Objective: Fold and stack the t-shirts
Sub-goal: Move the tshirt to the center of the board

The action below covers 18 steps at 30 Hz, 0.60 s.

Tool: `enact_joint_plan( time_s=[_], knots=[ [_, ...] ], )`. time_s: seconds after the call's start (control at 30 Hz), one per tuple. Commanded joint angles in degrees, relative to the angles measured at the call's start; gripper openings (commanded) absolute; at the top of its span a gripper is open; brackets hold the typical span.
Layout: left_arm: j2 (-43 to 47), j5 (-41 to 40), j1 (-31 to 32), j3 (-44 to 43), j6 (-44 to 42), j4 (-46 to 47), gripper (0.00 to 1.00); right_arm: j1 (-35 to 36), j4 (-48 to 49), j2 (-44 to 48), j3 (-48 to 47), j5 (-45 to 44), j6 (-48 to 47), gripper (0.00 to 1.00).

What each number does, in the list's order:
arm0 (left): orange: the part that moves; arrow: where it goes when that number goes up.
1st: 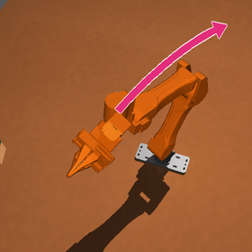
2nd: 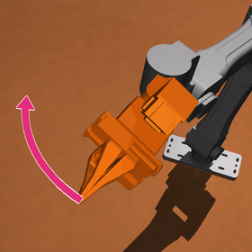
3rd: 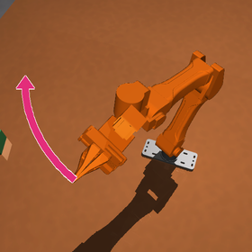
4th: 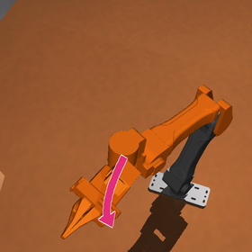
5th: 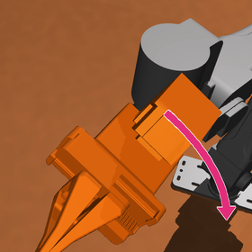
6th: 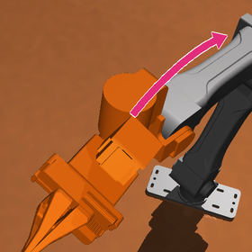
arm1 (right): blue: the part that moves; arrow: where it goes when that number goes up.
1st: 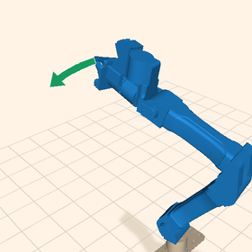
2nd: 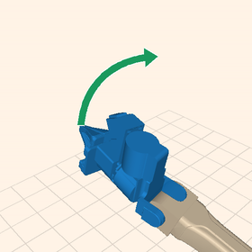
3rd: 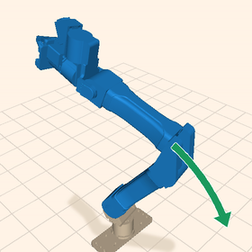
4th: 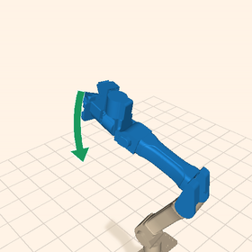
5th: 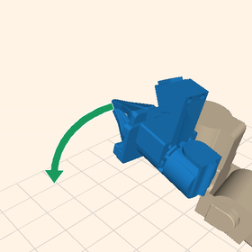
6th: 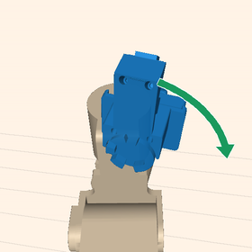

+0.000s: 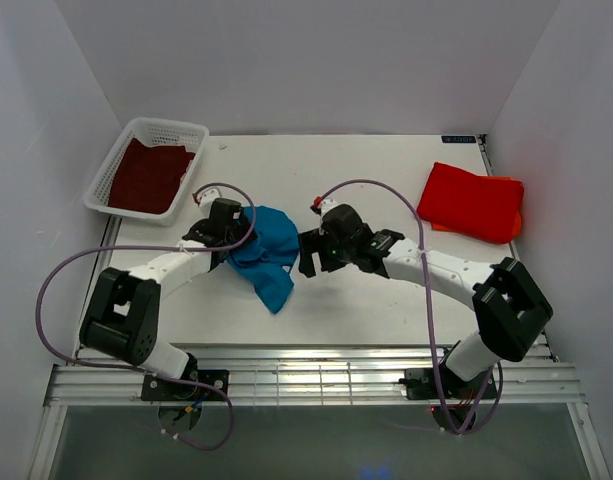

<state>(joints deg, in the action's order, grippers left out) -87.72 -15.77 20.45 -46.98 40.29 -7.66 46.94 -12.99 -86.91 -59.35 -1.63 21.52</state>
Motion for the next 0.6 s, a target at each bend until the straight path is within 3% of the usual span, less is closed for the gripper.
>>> enact_joint_plan(
  time_s=[0.0, 0.23, 0.4, 0.57],
  knots=[
    [9.3, -13.05, 0.3, 1.36, 3.72, -4.1, 0.8, 4.29, 8.14, -3.6, 1.26, 3.91, 3.0, 0.88],
    [18.11, -16.14, 0.91, 6.64, 6.99, -7.45, 0.8, 6.41, 16.68, -11.33, -0.67, 6.72, 5.11, 0.76],
    [18.38, -14.21, 0.91, 7.25, 7.17, -8.16, 0.8, 6.5, 18.97, -15.3, -2.08, 6.81, 4.67, 0.68],
    [19.17, -13.15, 1.0, 7.34, 7.08, -8.34, 0.8, 6.5, 19.84, -18.55, -3.49, 6.11, 3.36, 0.67]
  ],
)
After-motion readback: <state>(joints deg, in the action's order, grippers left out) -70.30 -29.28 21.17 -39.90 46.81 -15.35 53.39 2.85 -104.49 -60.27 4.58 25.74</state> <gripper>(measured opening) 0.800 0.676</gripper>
